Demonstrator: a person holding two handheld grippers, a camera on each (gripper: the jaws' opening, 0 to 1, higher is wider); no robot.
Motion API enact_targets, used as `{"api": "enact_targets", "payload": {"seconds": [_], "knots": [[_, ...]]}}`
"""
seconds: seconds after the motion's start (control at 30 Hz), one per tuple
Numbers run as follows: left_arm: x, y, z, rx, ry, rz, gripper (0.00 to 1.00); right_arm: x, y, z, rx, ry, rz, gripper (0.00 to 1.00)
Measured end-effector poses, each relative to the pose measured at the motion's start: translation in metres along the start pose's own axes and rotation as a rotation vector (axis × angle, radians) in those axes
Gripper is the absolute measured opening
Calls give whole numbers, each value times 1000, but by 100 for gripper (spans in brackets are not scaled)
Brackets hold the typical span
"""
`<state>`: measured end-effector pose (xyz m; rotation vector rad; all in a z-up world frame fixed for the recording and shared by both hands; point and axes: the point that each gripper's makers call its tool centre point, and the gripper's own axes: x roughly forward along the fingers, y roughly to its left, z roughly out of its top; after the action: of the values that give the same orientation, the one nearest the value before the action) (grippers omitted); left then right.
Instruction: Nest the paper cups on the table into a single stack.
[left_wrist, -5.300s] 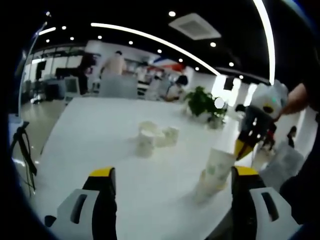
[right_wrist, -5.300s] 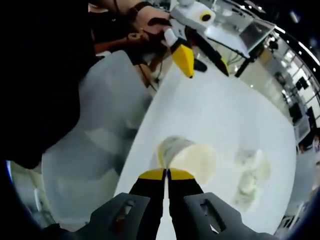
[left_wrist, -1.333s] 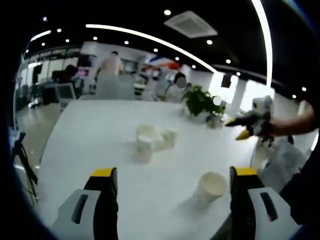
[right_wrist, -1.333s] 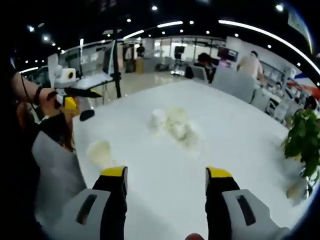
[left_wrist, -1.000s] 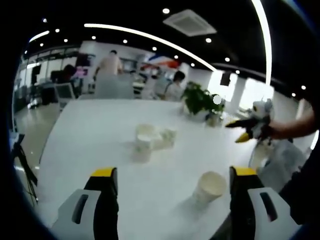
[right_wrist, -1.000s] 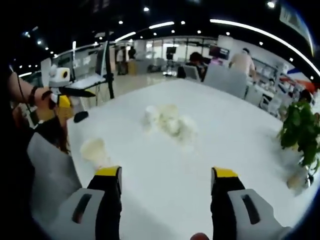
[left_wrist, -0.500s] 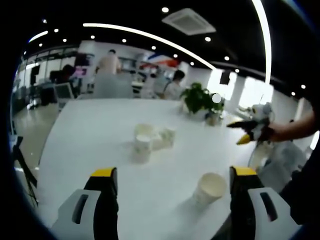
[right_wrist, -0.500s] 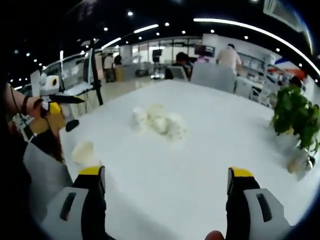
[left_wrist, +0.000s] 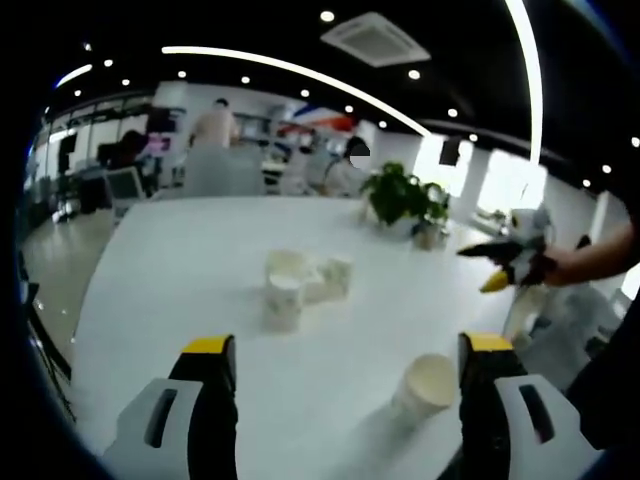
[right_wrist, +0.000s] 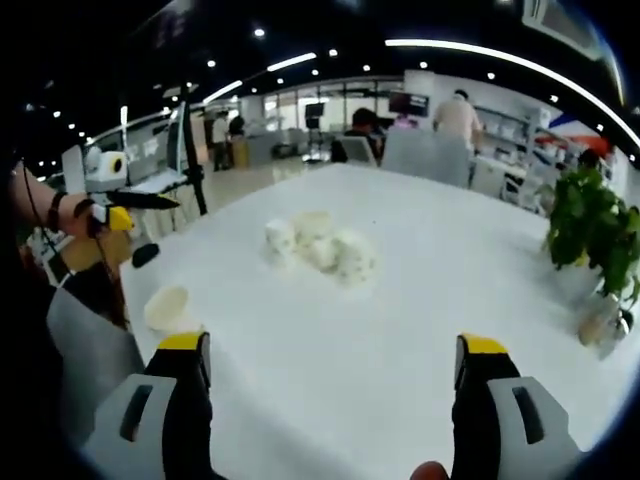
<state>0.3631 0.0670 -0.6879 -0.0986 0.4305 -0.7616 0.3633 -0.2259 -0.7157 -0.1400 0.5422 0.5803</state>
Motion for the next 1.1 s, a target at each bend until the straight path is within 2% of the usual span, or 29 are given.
{"api": "enact_targets", "payload": {"seconds": [0.37, 0.67, 0.73, 0.83, 1.1], "knots": [[22, 0, 4, 50, 7, 8, 92, 2, 1, 9, 47, -118, 12, 100], [48, 10, 6, 58, 16, 7, 92, 7, 4, 5, 39, -140, 34, 100], [52, 15, 6, 73, 18, 23, 92, 8, 4, 5, 38, -141, 34, 100], [61, 24, 2, 46, 33, 44, 91, 12, 3, 7, 52, -152, 41, 100], [82, 36, 1, 57, 35, 70, 92, 20, 1, 2, 74, -151, 50, 100]]}}
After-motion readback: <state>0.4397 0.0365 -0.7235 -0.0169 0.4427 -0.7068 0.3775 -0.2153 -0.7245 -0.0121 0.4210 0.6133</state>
